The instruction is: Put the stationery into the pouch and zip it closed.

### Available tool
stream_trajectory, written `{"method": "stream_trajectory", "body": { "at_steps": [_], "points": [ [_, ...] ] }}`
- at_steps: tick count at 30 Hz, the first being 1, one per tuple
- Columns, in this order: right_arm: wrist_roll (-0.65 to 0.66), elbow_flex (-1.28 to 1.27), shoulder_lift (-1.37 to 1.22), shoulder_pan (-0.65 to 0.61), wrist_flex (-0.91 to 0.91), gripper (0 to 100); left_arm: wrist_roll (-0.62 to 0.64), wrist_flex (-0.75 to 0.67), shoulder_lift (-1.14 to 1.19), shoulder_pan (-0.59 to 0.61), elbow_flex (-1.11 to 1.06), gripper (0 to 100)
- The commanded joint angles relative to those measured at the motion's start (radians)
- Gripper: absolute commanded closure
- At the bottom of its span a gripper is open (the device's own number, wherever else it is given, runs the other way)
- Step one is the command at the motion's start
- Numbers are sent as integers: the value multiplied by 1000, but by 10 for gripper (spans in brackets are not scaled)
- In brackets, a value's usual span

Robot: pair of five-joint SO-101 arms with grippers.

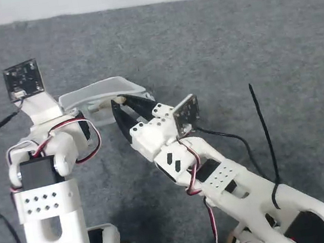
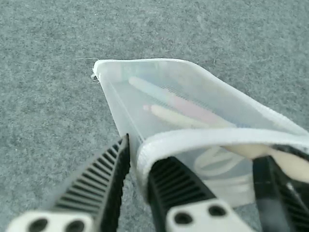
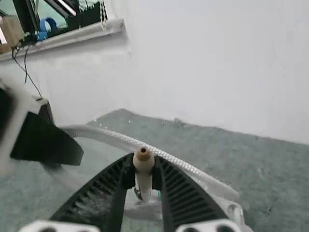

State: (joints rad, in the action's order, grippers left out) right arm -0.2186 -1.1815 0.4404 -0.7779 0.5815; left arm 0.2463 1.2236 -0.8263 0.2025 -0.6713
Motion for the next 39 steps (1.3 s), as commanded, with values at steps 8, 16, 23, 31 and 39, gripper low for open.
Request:
{"method": "stream_trajectory", "body": {
  "at_steps": [8,16,23,31,39],
  "points": [
    [-9,109,231,-35,-414,992,-8,-25,-6,-5,12,988],
    [-9,144,232,-73,-512,991,-9,-23,-6,-5,12,988],
    [-5,147,232,-73,-519,991,-9,-23,-6,-5,10,988],
    [-8,155,252,-73,-598,740,-9,-23,-6,-5,10,988],
    [-8,175,404,-68,-765,786,-9,-25,-6,-5,10,988]
  ]
}}
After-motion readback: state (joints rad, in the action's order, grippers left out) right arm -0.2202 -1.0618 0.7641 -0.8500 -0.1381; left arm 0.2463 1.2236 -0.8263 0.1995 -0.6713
